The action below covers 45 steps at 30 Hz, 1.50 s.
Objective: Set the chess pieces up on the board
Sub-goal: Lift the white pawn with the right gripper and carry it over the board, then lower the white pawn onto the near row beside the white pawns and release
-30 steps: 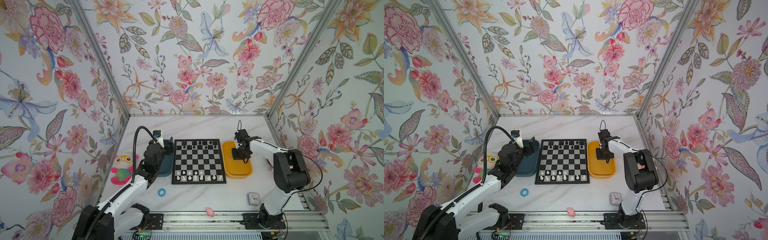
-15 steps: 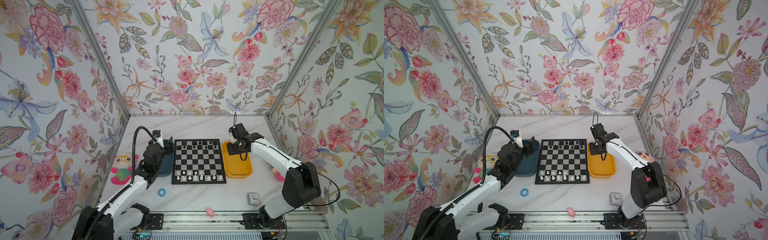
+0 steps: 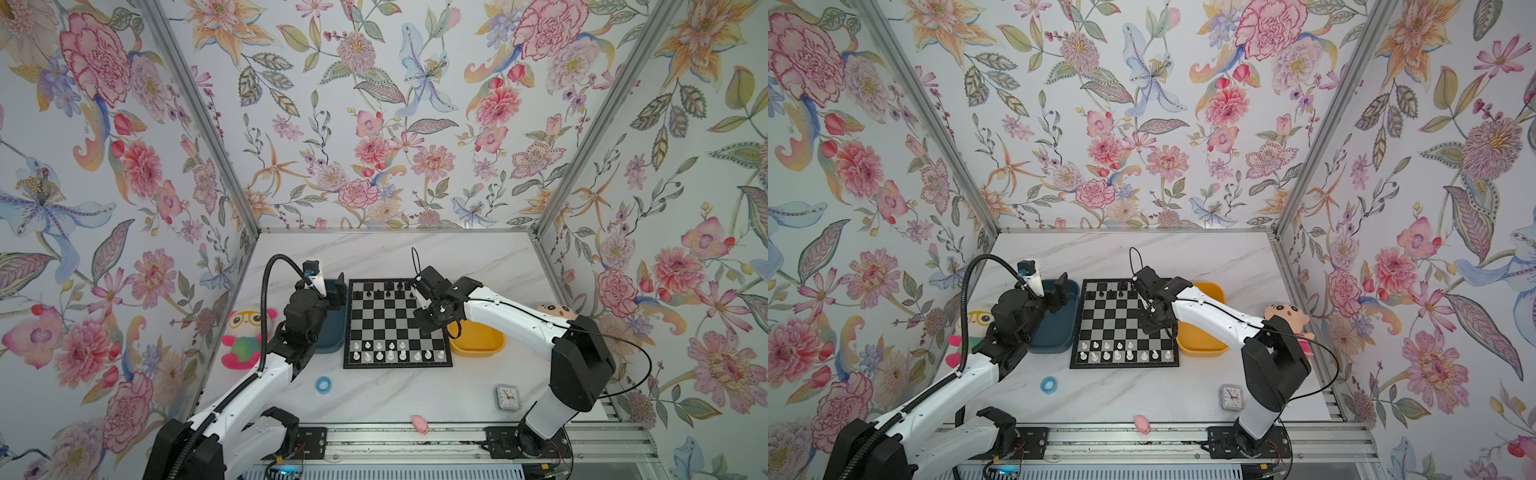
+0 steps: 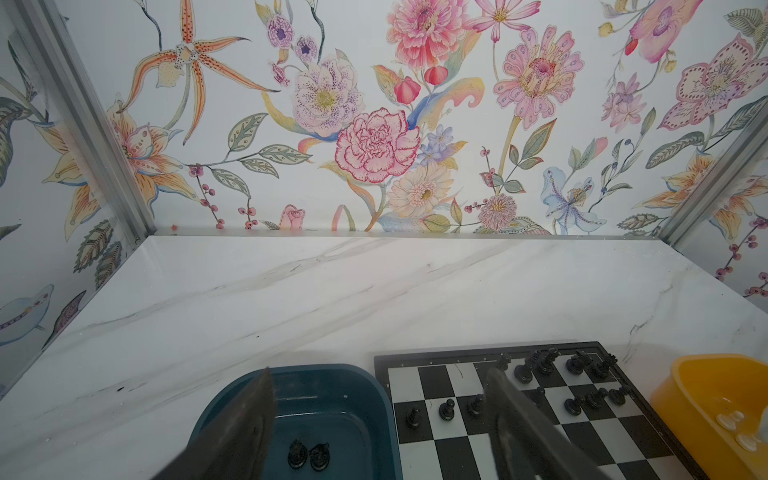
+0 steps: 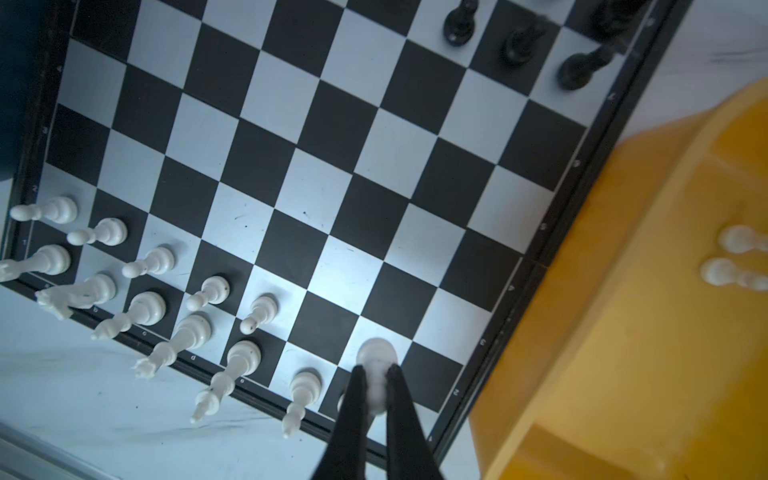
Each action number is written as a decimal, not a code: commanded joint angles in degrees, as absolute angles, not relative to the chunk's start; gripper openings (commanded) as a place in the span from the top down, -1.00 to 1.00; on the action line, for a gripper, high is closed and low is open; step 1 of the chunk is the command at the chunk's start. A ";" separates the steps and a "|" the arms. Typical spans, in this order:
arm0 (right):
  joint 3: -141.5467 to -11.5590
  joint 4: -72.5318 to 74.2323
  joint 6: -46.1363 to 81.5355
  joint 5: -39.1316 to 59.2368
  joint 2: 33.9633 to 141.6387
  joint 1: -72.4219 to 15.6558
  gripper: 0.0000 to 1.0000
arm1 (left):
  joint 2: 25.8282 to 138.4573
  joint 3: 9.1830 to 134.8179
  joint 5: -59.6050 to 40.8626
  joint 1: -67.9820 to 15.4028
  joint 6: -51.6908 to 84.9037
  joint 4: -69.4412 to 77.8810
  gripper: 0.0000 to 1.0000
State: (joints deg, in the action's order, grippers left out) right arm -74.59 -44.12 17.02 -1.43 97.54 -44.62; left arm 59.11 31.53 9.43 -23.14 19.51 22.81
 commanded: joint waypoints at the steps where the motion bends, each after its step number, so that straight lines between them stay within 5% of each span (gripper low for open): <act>1: -74.69 -43.85 18.95 0.79 100.18 -45.59 0.96 | 58.04 30.90 9.57 -22.34 19.95 23.73 -0.60; 45: -72.43 -45.28 19.78 -0.43 104.70 -49.19 0.97 | 56.87 29.96 9.88 -22.34 20.30 23.69 -0.60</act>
State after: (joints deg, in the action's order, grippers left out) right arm -74.13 -42.22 18.94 0.43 105.54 -48.69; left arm 57.93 31.14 9.43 -23.14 19.53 22.81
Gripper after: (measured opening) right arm 0.087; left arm 0.798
